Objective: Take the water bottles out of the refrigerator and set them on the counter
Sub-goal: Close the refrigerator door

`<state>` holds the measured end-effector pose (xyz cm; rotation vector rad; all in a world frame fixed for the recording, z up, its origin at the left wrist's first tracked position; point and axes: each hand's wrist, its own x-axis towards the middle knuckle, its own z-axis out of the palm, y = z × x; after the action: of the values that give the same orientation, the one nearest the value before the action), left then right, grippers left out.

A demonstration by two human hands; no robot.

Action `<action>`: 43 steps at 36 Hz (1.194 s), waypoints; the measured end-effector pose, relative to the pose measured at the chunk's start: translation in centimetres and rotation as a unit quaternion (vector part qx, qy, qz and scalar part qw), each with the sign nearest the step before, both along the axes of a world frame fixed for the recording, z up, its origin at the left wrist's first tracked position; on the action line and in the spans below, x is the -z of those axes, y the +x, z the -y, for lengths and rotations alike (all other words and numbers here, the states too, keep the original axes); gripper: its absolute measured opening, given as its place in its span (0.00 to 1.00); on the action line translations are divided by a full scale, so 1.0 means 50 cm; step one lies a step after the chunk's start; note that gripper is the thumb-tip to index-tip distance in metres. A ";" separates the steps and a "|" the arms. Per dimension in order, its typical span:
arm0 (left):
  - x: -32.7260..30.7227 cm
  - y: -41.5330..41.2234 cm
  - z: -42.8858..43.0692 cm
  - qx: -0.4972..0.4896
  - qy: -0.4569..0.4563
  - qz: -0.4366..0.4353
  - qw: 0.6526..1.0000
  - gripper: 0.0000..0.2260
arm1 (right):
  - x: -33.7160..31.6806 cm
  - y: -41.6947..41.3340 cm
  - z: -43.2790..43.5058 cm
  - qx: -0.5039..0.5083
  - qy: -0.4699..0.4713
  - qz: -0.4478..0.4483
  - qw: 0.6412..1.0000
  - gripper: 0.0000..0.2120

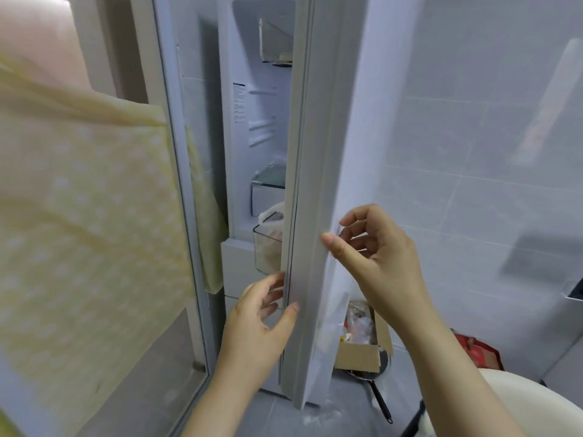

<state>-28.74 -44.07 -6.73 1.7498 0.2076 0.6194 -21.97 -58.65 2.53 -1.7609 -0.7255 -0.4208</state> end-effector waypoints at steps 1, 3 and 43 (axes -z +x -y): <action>0.001 0.004 -0.022 0.003 0.001 -0.004 1.000 0.19 | 0.001 0.001 -0.022 0.003 0.001 -0.001 1.000 0.09; 0.001 0.013 -0.065 0.006 0.007 -0.009 1.000 0.19 | 0.003 0.005 -0.063 0.009 0.000 -0.006 1.000 0.10; 0.017 0.340 -0.534 -0.117 0.034 0.006 0.993 0.09 | 0.089 0.384 -0.498 0.123 -0.092 0.062 0.986 0.54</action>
<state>-11.74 -17.37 -7.57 1.8004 0.3907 0.8148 -2.77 -33.76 -1.92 -2.0225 -0.6529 -0.6522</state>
